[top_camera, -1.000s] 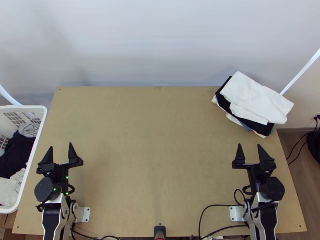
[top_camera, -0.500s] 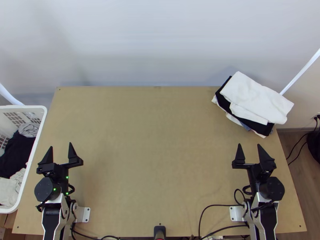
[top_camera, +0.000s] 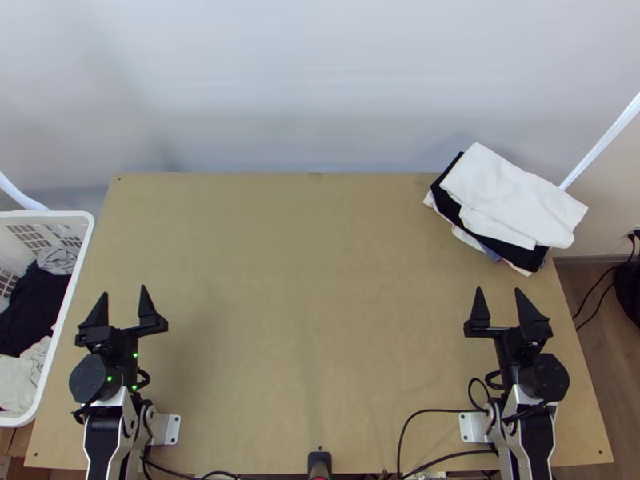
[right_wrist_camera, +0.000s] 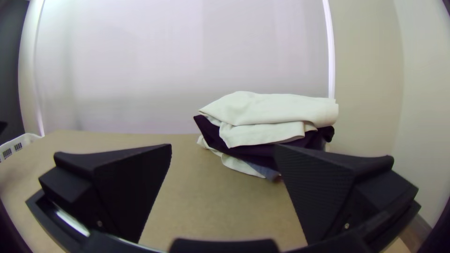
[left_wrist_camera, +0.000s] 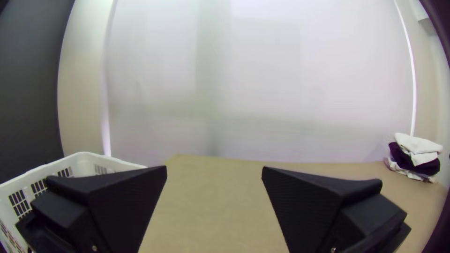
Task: Fold the t-shirt
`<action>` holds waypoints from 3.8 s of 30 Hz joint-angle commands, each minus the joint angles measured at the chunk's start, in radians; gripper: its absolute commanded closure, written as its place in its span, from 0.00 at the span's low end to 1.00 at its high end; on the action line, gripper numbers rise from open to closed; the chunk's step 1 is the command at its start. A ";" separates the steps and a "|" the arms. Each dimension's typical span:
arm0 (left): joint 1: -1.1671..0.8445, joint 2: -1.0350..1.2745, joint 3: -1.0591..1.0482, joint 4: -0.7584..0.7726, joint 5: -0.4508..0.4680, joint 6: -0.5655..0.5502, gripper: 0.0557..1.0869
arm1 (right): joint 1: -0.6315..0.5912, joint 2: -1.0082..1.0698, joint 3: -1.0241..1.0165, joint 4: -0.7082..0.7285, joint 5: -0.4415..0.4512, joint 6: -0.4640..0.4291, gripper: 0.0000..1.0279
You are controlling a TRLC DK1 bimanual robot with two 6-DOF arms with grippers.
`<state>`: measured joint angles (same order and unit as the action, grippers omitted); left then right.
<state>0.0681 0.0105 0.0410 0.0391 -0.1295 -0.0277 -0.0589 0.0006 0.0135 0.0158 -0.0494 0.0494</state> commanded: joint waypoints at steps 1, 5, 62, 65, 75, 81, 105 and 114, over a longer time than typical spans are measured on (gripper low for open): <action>-0.008 0.005 -0.039 -0.022 0.014 -0.015 0.04 | 0.010 -0.002 -0.006 -0.016 0.005 0.010 0.04; 0.073 -0.006 -0.039 -0.021 0.007 -0.020 0.04 | 0.010 -0.002 -0.006 -0.016 0.005 0.010 0.04; 1.007 2.237 1.781 -0.763 0.375 0.061 0.05 | 0.010 -0.002 -0.006 -0.016 0.005 0.010 0.04; 0.992 2.360 1.903 -0.798 0.375 0.092 0.05 | 0.010 -0.002 -0.006 -0.016 0.005 0.010 0.04; 0.972 2.631 2.220 -0.795 0.375 0.106 0.13 | 0.010 -0.002 -0.006 -0.016 0.005 0.010 0.04; 0.954 2.676 2.222 -0.736 0.375 0.110 0.14 | 0.010 -0.002 -0.006 -0.016 0.005 0.010 0.04; 0.966 2.757 2.206 -0.614 0.373 0.163 0.96 | 0.010 -0.002 -0.006 -0.016 0.005 0.010 0.04; 1.016 2.556 2.176 -0.653 0.412 0.118 0.96 | 0.010 -0.002 -0.006 -0.016 0.005 0.010 0.04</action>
<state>1.0607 2.7041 2.2372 -0.6109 0.2619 0.1070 -0.0589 0.0006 0.0135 0.0158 -0.0494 0.0494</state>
